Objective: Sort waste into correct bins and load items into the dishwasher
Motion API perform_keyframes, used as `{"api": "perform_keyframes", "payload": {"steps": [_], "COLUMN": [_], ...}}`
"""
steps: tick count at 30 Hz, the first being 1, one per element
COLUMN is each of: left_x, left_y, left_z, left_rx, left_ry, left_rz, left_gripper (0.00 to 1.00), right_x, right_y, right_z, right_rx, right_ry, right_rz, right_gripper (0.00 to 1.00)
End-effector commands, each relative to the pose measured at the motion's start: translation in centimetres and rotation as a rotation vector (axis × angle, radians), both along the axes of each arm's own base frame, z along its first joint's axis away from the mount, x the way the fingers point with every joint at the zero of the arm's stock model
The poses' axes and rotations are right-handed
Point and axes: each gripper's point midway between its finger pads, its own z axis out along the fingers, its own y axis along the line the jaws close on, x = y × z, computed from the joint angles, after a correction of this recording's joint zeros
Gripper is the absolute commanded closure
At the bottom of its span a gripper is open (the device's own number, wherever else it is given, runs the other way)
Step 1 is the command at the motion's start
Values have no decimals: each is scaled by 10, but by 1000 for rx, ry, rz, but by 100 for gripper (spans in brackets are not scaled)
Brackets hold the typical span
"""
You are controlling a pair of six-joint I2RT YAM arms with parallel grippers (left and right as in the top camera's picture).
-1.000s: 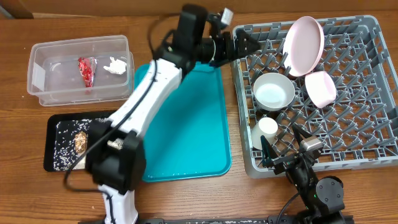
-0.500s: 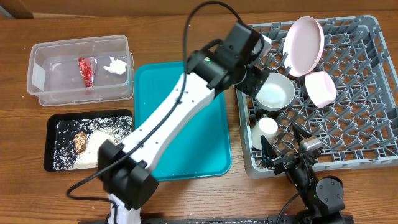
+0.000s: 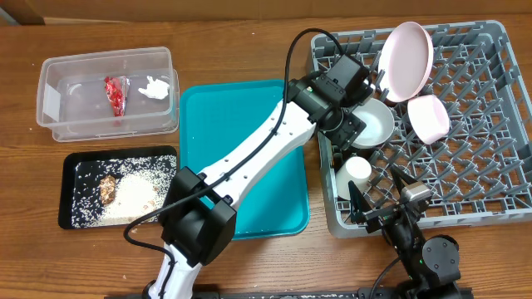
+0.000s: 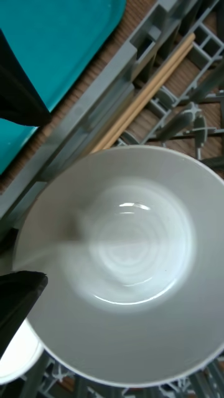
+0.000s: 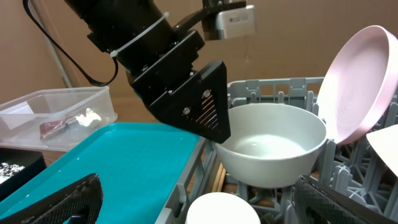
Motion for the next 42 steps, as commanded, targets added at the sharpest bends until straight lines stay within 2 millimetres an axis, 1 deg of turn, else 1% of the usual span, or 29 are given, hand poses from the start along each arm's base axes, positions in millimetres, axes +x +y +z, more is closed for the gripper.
{"api": "perform_keyframes", "payload": {"steps": [1,5,10,13,18,21,22,24,25,26,27,28,29,31,33,36,38,42], "left_x": [5,0,3,6,12,14,16,17,17,16,16,17,18,21,23,26,26,30], "left_y": [3,0,-5,-9,-13,-14,-13,-14,-15,-16,-17,-17,-18,-21,-23,-26,-26,-20], "left_z": [10,10,13,17,20,13,7,-6,-13,-19,-23,-24,-23,-19,-12,-3,3,20], "left_rx": [18,13,-15,-48,-113,-106,-98,-92,-89,-87,-86,-88,-93,-115,-127,-141,-146,-141], "left_ry": [-40,-31,-39,-35,-3,2,10,38,51,68,78,80,79,69,59,46,42,32], "left_rz": [-10,-35,-33,11,96,104,121,151,160,169,176,181,183,194,194,192,192,206], "left_gripper": [22,23,29,34,33,36,39,39,41,47,54,60,63,68,79,87,96,96], "right_x": [1,1,1,1,1,1,1,1,1,1,1,1,1,1,1,1,1,1], "right_y": [-2,-2,-2,-2,-2,-2,-2,-2,-2,-2,-2,-2,-2,-2,-2,-2,-2,-2], "right_z": [-2,-2,-2,-2,-2,-2,-2,-2,-2,-2,-2,-2,-2,-2,-2,-2,-2,-2], "right_rx": [4,5,4,5,4,4,4,4,4,4,4,5,4,4,4,5,5,4], "right_ry": [-2,-2,-2,-2,-2,-2,-2,-2,-2,-2,-2,-2,-2,-2,-2,-2,-2,-2], "right_rz": [-9,-9,-9,-10,-9,-10,-9,-10,-10,-10,-10,-10,-10,-10,-9,-10,-10,-10], "right_gripper": [0,0,0,0,0,0,0,0,0,0,0,0,0,0,0,0,0,0]}}
